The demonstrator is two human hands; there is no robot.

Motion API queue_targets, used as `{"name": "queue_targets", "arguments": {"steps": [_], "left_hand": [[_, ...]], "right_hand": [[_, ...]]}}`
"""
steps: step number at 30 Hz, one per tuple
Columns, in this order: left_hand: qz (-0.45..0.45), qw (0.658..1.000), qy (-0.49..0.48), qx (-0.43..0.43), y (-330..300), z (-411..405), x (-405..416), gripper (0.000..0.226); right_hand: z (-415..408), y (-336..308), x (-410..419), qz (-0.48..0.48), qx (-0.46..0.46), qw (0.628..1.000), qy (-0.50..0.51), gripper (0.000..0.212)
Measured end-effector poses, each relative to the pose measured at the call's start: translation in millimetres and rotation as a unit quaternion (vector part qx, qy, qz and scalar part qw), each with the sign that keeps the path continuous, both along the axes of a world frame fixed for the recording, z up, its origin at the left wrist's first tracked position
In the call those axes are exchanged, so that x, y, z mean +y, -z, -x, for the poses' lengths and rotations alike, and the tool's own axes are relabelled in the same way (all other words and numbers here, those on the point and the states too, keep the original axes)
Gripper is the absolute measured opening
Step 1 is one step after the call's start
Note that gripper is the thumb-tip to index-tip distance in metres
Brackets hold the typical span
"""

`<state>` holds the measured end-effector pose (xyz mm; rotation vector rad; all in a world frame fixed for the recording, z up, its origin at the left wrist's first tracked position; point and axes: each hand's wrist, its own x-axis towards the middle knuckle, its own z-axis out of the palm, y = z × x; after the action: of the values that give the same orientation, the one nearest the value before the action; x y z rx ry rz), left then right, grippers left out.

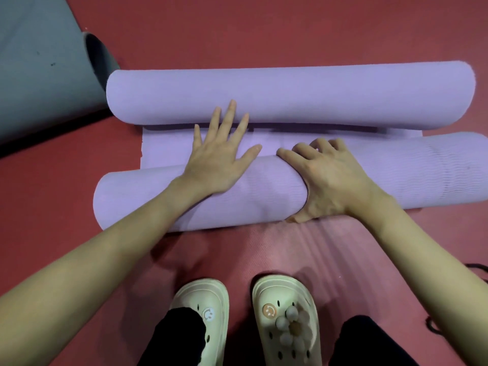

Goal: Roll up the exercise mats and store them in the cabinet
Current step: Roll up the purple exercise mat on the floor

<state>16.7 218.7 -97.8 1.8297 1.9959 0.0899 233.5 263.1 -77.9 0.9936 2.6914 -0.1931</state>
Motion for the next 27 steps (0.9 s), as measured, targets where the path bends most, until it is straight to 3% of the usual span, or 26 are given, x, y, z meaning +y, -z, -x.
{"name": "queue_targets", "arguments": {"steps": [15, 20, 24, 27], "left_hand": [[0.032, 0.998, 0.03, 0.052, 0, -29, -67, 0.083], [0.011, 0.999, 0.015, 0.044, 5, -23, -52, 0.086], [-0.017, 0.999, 0.012, 0.039, 9, -13, -28, 0.081], [-0.029, 0.998, 0.021, 0.042, 9, -7, -12, 0.079]], "right_hand": [[-5, -10, -30, 0.15, -0.073, 0.986, -0.006, 0.121], [-13, -9, -27, 0.17, 0.016, 0.985, 0.023, 0.121], [-28, -7, -39, 0.126, 0.152, 0.977, 0.076, 0.088], [-27, 5, -48, 0.04, 0.179, 0.973, 0.142, 0.072]]}}
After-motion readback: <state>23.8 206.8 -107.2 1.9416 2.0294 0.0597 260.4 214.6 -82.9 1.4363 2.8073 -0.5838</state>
